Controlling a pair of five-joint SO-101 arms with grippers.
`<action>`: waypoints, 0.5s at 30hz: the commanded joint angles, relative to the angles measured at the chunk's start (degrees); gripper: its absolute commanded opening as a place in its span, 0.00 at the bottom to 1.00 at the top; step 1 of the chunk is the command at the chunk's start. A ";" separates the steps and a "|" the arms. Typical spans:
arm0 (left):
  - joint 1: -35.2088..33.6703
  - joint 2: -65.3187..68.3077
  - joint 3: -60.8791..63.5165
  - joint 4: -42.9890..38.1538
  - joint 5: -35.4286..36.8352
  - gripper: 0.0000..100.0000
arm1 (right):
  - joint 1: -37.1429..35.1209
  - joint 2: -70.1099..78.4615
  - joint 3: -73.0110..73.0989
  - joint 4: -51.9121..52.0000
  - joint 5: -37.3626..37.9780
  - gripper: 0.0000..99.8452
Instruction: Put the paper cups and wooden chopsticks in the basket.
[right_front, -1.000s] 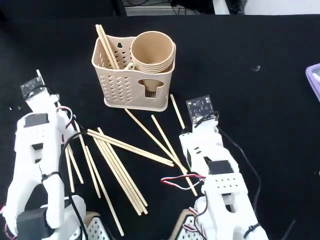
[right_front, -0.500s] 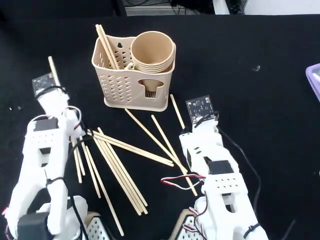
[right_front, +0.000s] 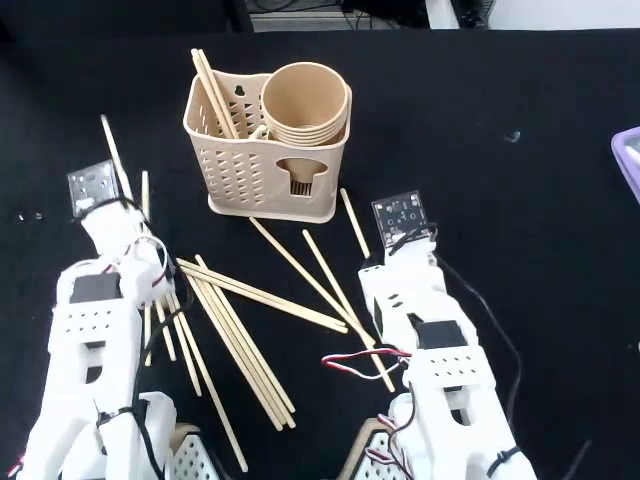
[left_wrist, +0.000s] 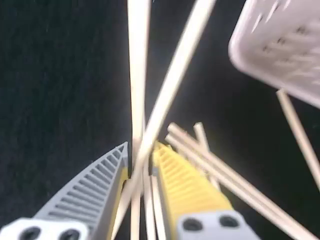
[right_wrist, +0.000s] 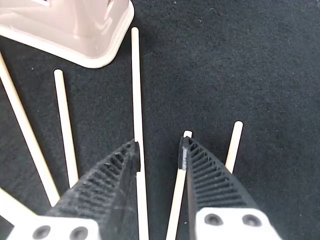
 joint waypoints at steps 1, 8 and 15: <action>-2.15 -1.58 4.97 -6.77 -0.70 0.09 | -0.97 -1.45 -1.98 0.09 0.44 0.14; -4.70 -1.49 13.58 -16.97 -7.30 0.08 | -0.97 -1.45 -1.98 0.09 0.44 0.14; -4.70 -1.49 14.20 -16.88 -7.82 0.08 | -0.97 -1.45 -1.98 0.09 0.44 0.14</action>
